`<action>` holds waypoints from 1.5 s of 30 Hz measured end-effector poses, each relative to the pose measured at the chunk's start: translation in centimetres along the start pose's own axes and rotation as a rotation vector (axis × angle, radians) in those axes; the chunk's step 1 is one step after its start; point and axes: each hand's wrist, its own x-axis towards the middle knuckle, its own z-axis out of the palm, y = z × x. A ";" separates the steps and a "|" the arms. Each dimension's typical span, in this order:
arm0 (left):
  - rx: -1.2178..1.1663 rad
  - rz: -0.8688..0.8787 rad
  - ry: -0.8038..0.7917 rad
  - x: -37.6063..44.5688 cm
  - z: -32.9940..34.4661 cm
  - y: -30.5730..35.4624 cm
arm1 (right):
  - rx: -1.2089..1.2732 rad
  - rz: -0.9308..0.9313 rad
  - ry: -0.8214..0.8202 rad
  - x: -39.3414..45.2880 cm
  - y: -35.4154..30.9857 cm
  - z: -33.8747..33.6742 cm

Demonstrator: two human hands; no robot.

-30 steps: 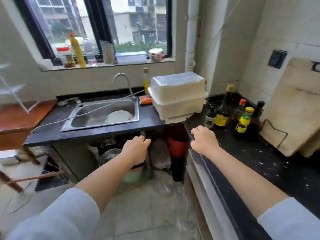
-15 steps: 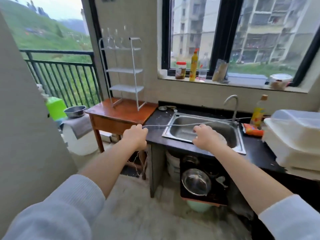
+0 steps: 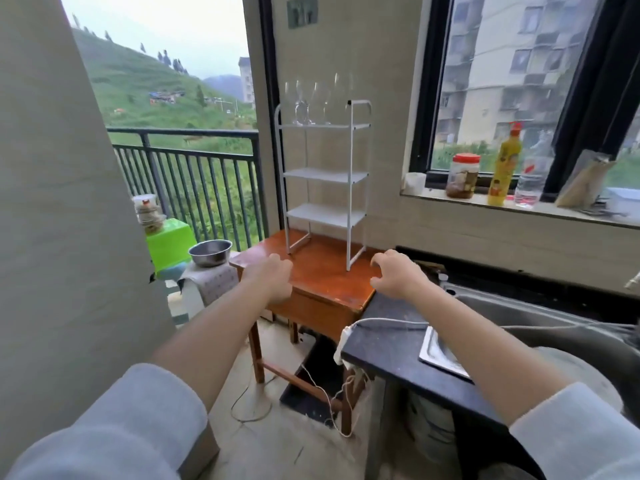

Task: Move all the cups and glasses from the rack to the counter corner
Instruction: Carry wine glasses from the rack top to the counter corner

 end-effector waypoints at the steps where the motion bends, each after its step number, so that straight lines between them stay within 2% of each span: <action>1: 0.006 -0.001 -0.001 1.9 -0.2 -1.0 | 0.015 -0.006 -0.001 2.3 -0.5 -0.4; 12: -0.114 -0.075 0.086 20.2 0.0 -12.5 | 0.085 -0.118 0.064 23.8 -6.3 -1.6; 16: -0.129 -0.043 0.152 27.8 -0.3 -15.8 | 0.120 -0.119 0.207 30.7 -8.0 -2.8; 19: -0.202 0.020 0.253 34.3 -1.7 -18.1 | 0.127 -0.099 0.378 36.4 -9.3 -4.6; 22: -0.339 0.072 0.320 40.4 -4.1 -19.6 | 0.134 -0.067 0.532 41.2 -10.3 -6.9; 25: -0.635 0.133 0.423 46.0 -6.5 -19.9 | 0.159 -0.005 0.659 45.4 -10.7 -8.9; 27: -0.796 0.168 0.478 48.2 -7.8 -19.3 | 0.268 0.066 0.697 47.3 -10.7 -10.1; 30: -0.803 0.216 0.514 52.3 -9.2 -18.4 | 0.427 0.206 0.784 51.1 -10.3 -12.0; 36: -0.974 0.171 0.460 58.8 -11.1 -17.1 | 0.473 0.449 0.791 57.4 -8.1 -14.7; 39: -1.078 0.171 0.470 61.4 -12.0 -16.9 | 0.695 0.500 0.752 60.3 -6.7 -15.6; 42: -1.141 0.182 0.499 63.9 -12.6 -16.7 | 0.954 0.508 0.783 62.3 -6.0 -16.6; 45: -1.255 0.203 0.503 66.0 -12.7 -16.4 | 0.990 0.550 0.707 64.0 -4.8 -17.3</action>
